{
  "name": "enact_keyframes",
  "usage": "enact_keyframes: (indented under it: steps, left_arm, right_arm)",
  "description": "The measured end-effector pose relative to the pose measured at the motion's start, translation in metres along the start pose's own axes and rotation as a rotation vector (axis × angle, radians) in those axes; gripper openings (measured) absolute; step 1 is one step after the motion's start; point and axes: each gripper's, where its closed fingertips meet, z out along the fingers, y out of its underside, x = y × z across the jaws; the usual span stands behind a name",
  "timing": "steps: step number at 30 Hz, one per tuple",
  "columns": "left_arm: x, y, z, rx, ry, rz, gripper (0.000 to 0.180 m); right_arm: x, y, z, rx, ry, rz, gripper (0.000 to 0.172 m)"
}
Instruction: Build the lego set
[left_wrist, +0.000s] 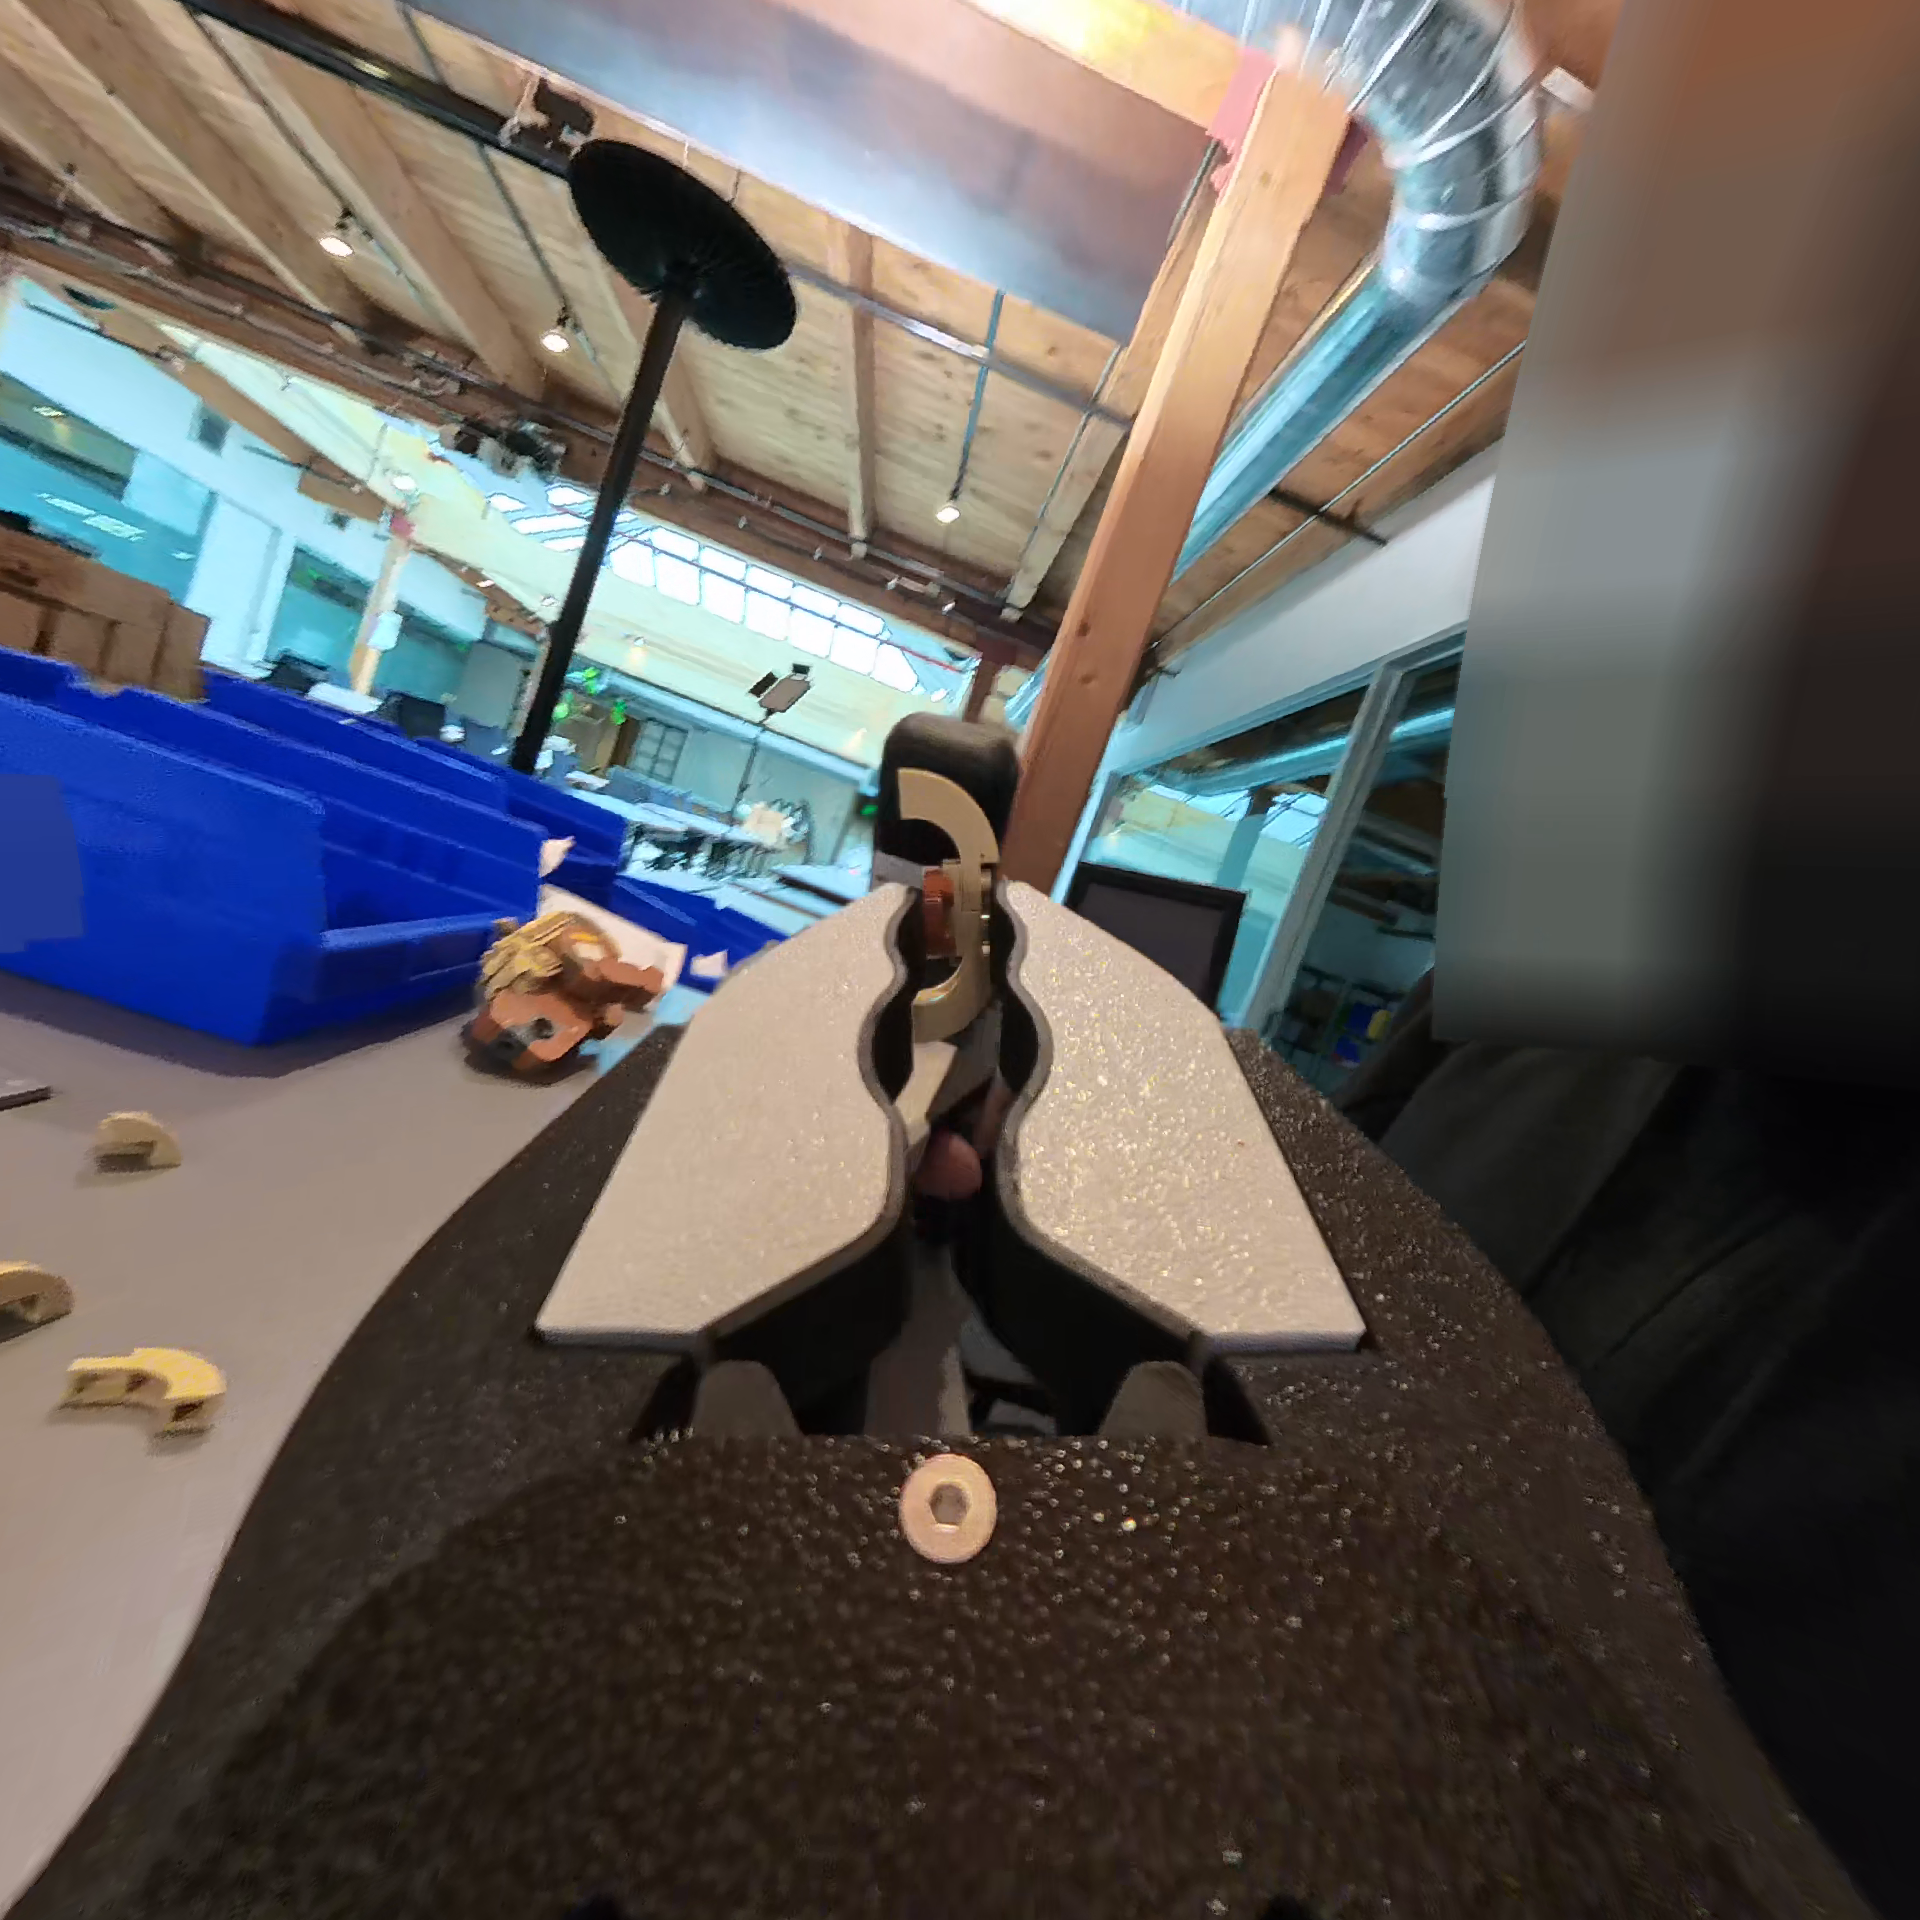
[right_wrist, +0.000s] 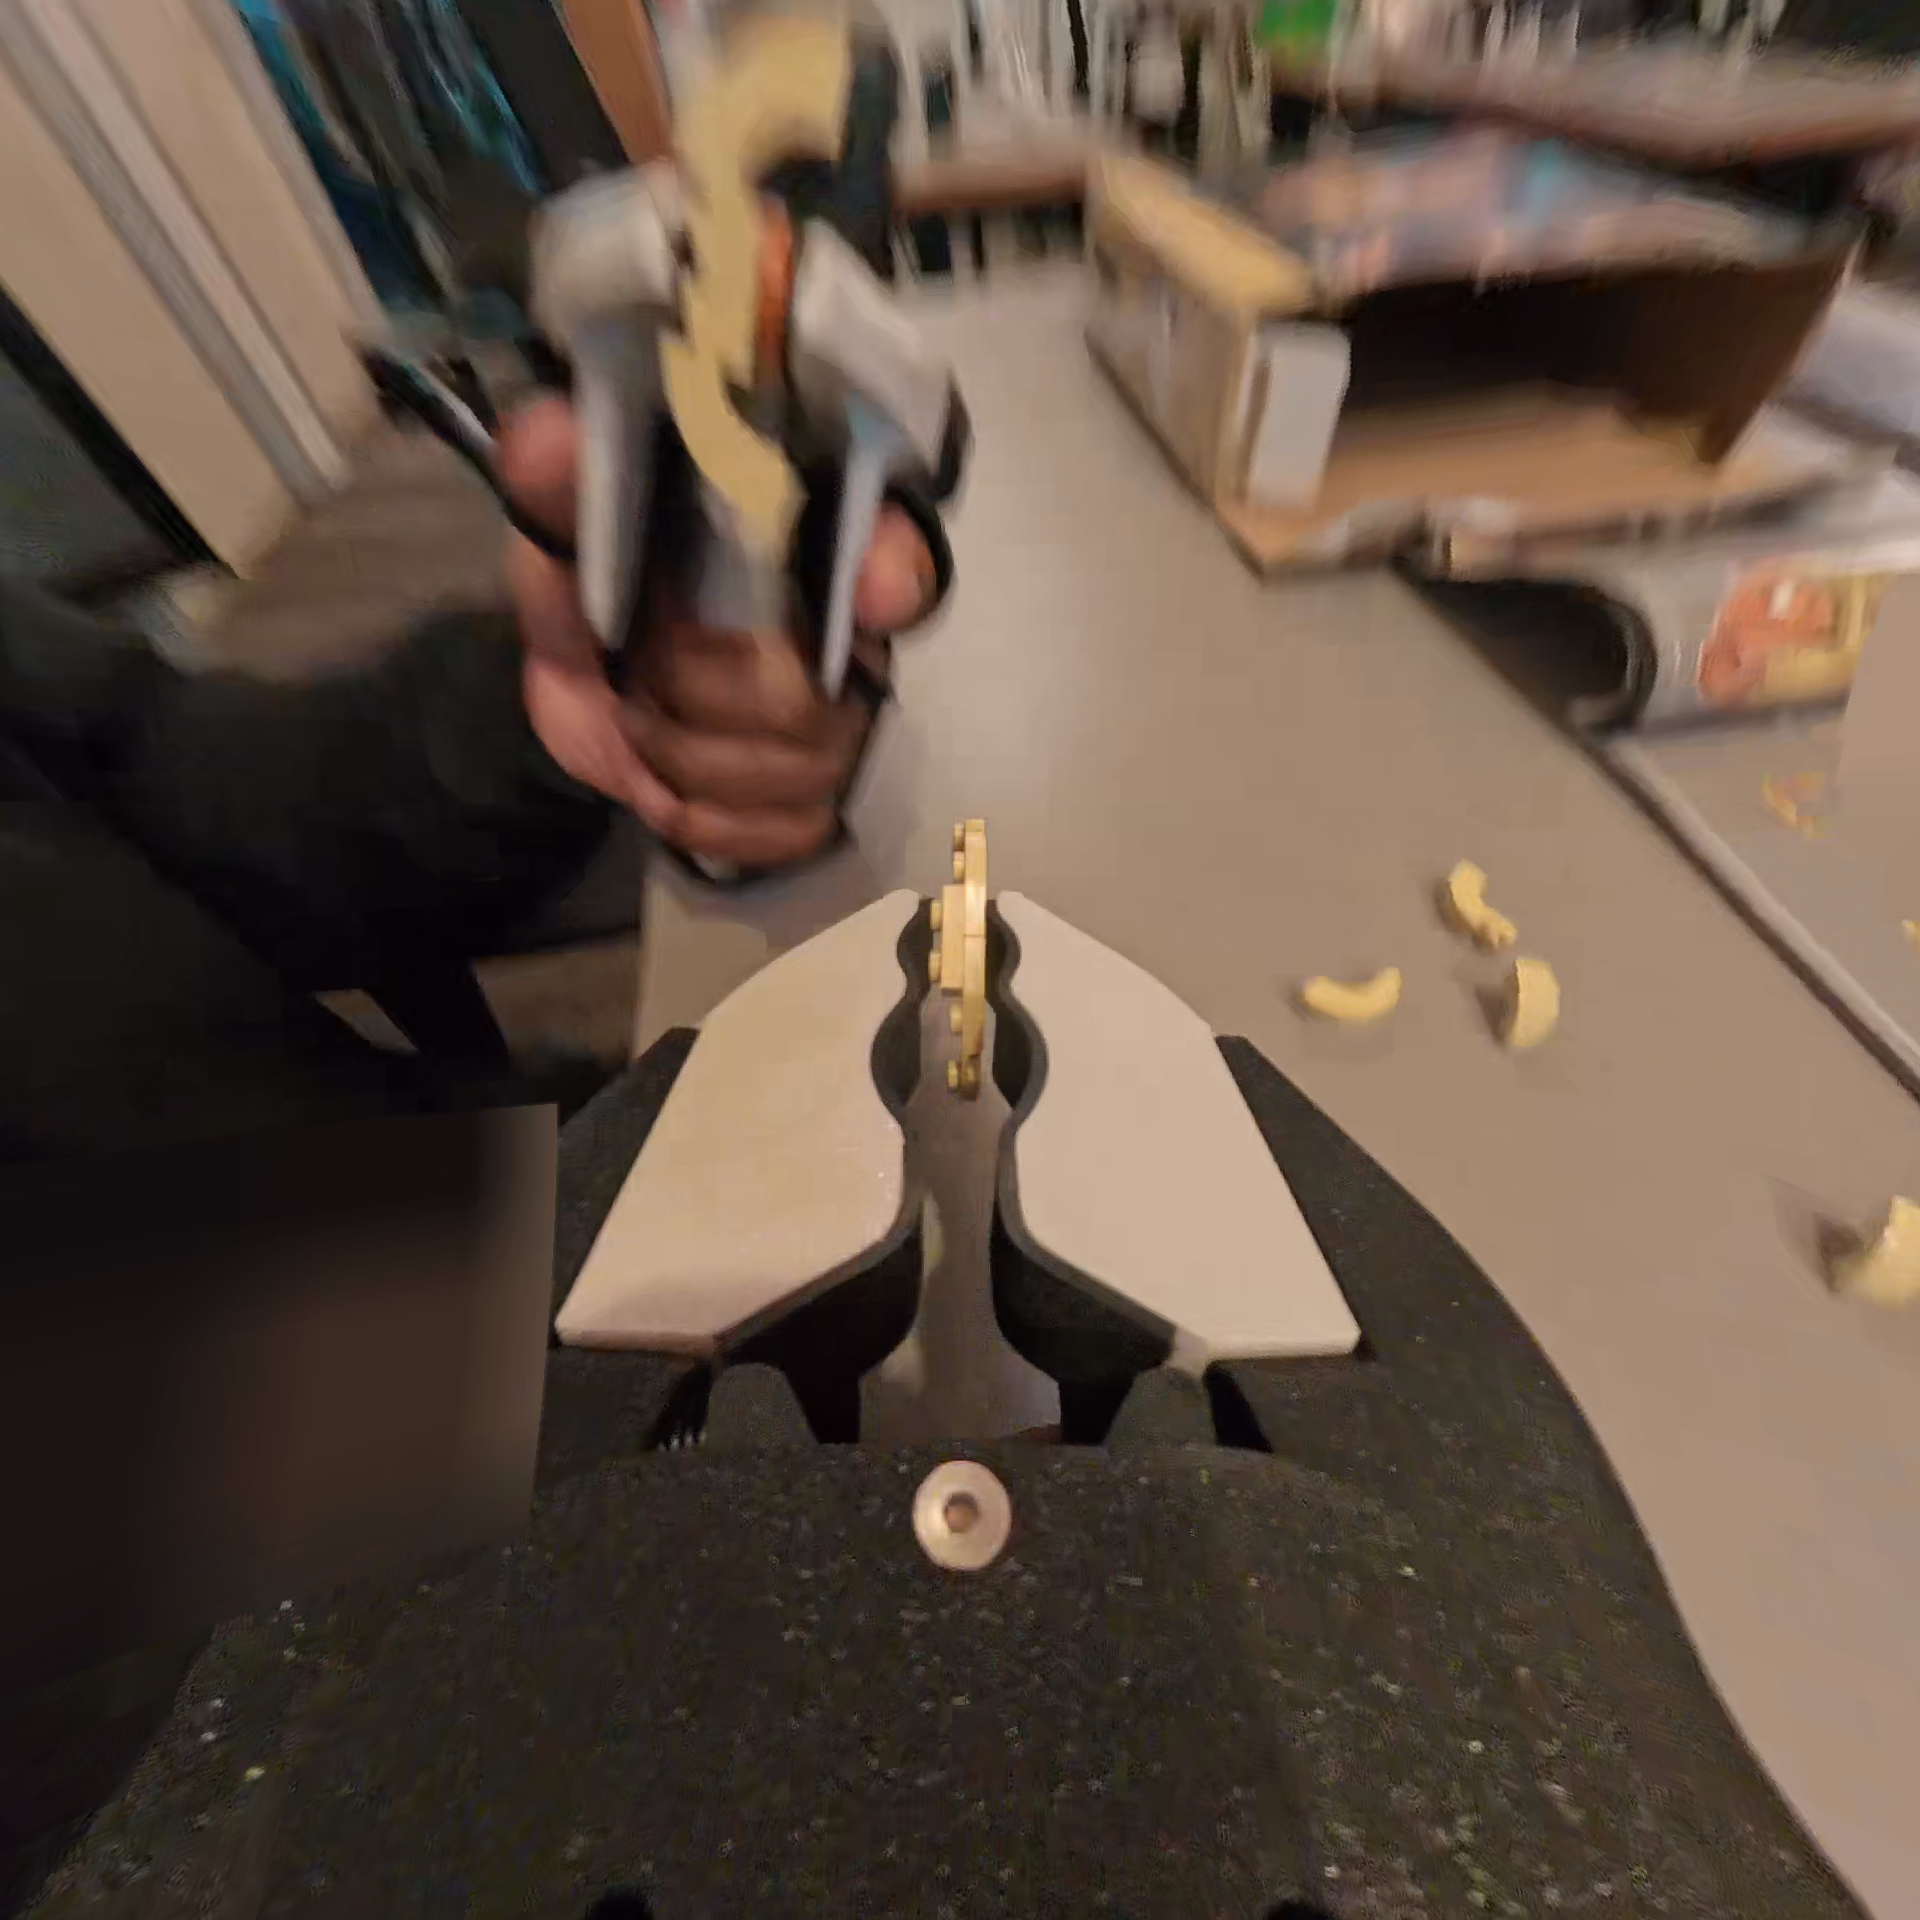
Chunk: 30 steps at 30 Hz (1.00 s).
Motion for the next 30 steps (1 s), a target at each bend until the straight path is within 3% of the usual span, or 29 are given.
enact_keyframes:
  steps: [7, 10, 14, 17, 23, 30]
  left_arm:
    - [0.018, 0.007, 0.011, 0.024, 0.167, -0.112, 0.011]
    - [0.023, 0.014, 0.018, -0.015, 0.186, -0.121, 0.011]
    - [0.028, 0.023, 0.027, -0.046, 0.212, -0.129, 0.011]
    - [0.031, 0.028, 0.032, -0.067, 0.222, -0.122, 0.011]
    - [0.033, 0.034, 0.037, -0.099, 0.204, -0.056, 0.011]
    - [0.033, 0.034, 0.042, -0.065, 0.229, -0.081, 0.011]
  right_arm:
    - [-0.029, -0.074, -0.060, 0.605, -0.429, 0.278, 0.008]
    - [-0.029, -0.083, -0.073, 0.717, -0.536, 0.383, 0.008]
    - [-0.037, -0.088, -0.073, 0.748, -0.594, 0.447, 0.008]
    - [-0.043, -0.090, -0.069, 0.739, -0.566, 0.453, 0.008]
    - [-0.034, -0.081, -0.058, 0.688, -0.230, 0.350, 0.008]
    - [-0.040, -0.078, -0.059, 0.690, -0.131, 0.276, 0.008]
